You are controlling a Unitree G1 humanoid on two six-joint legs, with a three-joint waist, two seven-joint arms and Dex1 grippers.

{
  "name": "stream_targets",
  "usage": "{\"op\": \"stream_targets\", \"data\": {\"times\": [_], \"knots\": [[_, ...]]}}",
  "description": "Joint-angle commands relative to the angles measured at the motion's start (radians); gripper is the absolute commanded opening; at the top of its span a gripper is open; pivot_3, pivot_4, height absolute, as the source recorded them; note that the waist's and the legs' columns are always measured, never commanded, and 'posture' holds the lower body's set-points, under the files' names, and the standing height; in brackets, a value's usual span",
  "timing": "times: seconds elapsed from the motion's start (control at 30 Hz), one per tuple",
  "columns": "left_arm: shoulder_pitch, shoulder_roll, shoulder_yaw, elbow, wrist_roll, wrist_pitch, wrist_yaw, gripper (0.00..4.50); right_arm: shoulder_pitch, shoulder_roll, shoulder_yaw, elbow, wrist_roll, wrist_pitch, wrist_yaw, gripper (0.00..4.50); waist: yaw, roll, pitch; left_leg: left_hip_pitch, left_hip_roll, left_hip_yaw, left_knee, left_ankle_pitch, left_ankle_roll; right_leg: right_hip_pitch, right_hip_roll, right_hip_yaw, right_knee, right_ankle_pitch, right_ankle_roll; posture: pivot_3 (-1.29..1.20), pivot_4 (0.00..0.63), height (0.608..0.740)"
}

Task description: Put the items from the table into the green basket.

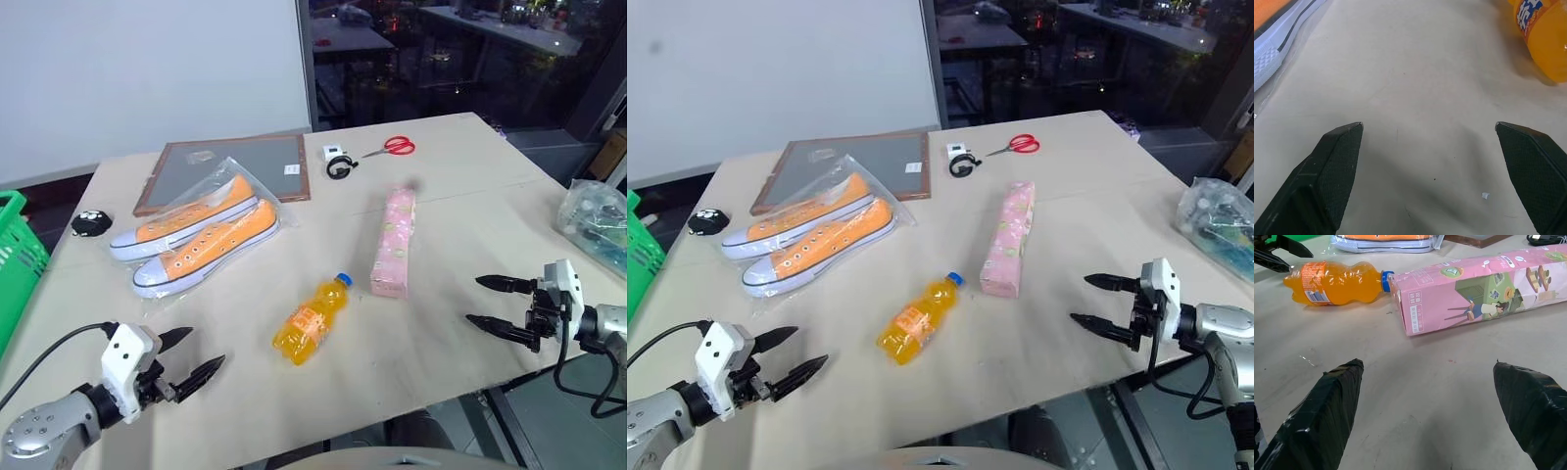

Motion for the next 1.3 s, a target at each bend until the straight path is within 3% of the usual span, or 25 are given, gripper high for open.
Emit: {"op": "stream_targets", "data": {"times": [0.03,0.47,0.8,1.07,1.3], "knots": [[0.035,0.006,0.034,-0.079,-0.028,0.005,-0.014,4.45,-0.005,-0.009,-0.018,-0.016,0.012,-0.008,0.018,4.50,0.003,0.000,0.000,0.000,0.000,0.000,0.000,0.000,0.000,0.000,0.000,0.000,0.000,0.000,0.000,0.08,0.018,0.740],[0.131,0.002,0.044,-0.248,-0.119,0.092,-0.048,4.45,0.000,-0.012,-0.021,-0.033,0.014,-0.009,0.026,4.50,0.013,-0.003,0.020,-0.001,0.000,0.000,0.000,0.000,0.000,-0.001,0.000,0.000,0.000,0.000,0.000,0.08,0.035,0.740],[0.112,-0.011,-0.045,-0.482,-0.216,0.264,0.069,4.45,0.013,-0.084,-0.067,-0.269,0.176,0.164,0.051,4.50,0.012,-0.003,0.039,-0.002,0.000,0.000,0.000,0.000,0.000,-0.001,0.000,0.000,0.000,0.000,0.000,0.06,0.051,0.740],[-0.047,-0.046,-0.277,-0.517,-0.043,0.349,0.287,4.45,0.005,-0.108,-0.081,-0.308,0.202,0.212,0.045,4.50,0.009,-0.005,0.040,-0.002,0.000,0.000,0.000,0.000,0.000,-0.001,0.000,0.000,0.000,0.000,0.000,0.04,0.049,0.740],[-0.157,-0.074,-0.406,-0.465,0.064,0.357,0.373,4.45,0.016,-0.130,-0.104,-0.358,0.249,0.247,0.066,4.50,0.008,-0.004,0.041,-0.002,0.000,0.000,0.000,0.000,0.000,-0.001,0.000,0.000,0.000,0.000,0.000,0.01,0.046,0.740]]}}
